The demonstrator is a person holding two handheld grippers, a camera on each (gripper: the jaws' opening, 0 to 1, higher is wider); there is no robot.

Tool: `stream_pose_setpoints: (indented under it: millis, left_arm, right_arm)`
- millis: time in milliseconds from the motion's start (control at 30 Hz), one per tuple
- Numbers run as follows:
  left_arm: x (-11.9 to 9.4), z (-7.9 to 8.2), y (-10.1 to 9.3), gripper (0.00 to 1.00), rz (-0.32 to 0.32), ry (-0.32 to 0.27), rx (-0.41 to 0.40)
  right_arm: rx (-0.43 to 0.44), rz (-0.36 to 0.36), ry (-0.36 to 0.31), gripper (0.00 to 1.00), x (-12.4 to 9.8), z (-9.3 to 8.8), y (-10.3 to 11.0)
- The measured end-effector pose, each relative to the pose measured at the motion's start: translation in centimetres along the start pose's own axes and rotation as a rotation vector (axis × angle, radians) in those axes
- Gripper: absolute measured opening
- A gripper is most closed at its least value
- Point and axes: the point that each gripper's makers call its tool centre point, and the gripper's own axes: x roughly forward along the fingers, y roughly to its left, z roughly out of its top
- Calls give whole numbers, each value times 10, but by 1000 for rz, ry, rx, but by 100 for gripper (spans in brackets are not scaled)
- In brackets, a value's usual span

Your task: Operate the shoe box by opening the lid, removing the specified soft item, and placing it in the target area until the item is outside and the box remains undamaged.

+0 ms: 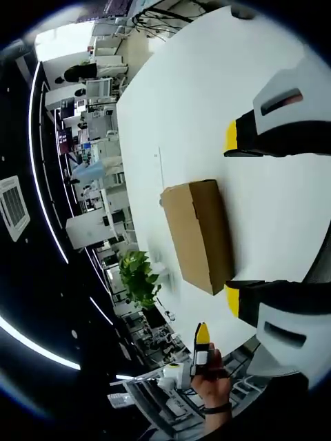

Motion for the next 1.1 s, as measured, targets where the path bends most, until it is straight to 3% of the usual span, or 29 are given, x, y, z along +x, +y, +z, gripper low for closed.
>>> stream_pose_setpoints:
  millis: [1100]
  left_arm:
    - [0, 0, -1, 67, -2, 1, 0]
  right_arm:
    - [3, 7, 5, 69, 0, -2, 2]
